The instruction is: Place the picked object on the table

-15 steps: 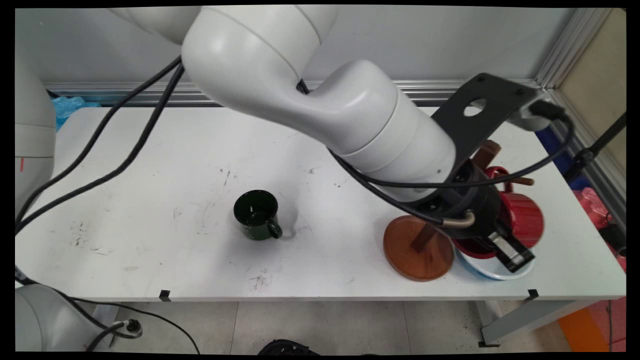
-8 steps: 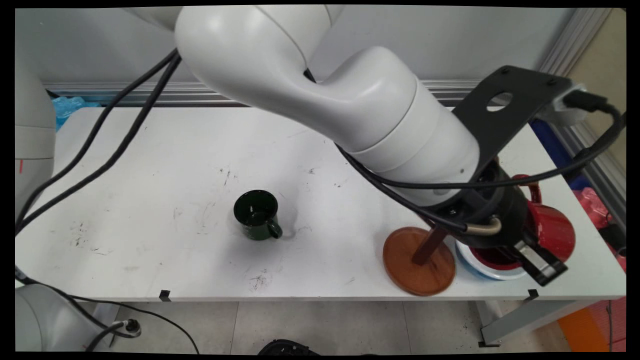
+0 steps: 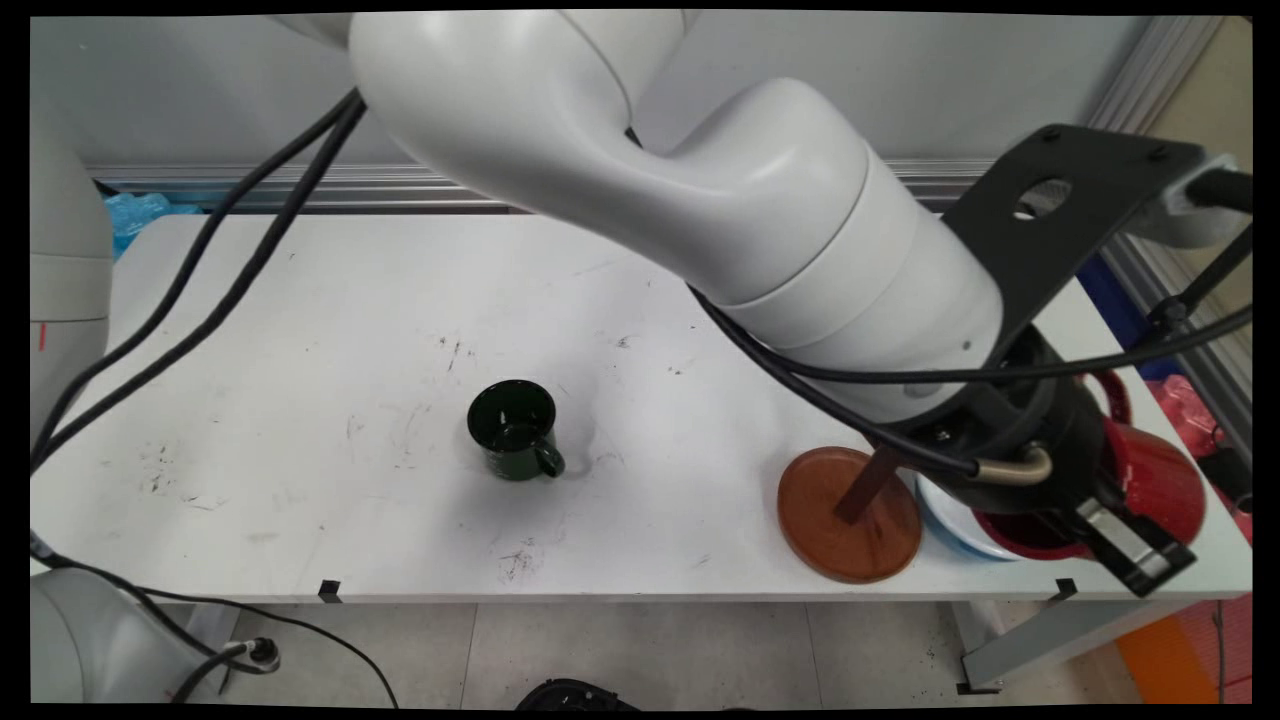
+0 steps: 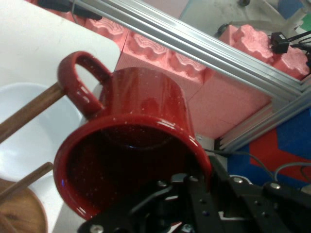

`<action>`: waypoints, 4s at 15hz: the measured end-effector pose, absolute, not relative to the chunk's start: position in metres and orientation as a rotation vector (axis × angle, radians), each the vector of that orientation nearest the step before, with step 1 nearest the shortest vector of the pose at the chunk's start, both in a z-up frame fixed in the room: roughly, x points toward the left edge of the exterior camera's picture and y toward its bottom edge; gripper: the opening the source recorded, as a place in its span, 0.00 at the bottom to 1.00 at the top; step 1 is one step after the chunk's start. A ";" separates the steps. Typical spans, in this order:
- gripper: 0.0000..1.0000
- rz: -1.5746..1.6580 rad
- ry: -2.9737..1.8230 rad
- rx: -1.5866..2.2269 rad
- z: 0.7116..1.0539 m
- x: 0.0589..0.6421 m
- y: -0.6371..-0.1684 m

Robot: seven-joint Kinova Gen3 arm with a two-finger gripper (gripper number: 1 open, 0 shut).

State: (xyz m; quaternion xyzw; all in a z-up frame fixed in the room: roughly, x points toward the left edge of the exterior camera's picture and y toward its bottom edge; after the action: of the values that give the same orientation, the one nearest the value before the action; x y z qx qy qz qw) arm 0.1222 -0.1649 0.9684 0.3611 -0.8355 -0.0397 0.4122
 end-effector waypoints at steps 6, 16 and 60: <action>0.00 -0.124 -2.090 0.909 0.974 0.116 -0.161; 0.00 -0.137 -2.102 0.911 0.979 0.119 -0.156; 0.00 0.460 -2.787 0.791 0.916 0.345 -0.248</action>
State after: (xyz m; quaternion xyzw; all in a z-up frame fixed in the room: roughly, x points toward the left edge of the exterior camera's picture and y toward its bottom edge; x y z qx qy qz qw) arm 0.3454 -0.2476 0.9163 0.2681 -0.9449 0.1561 0.1041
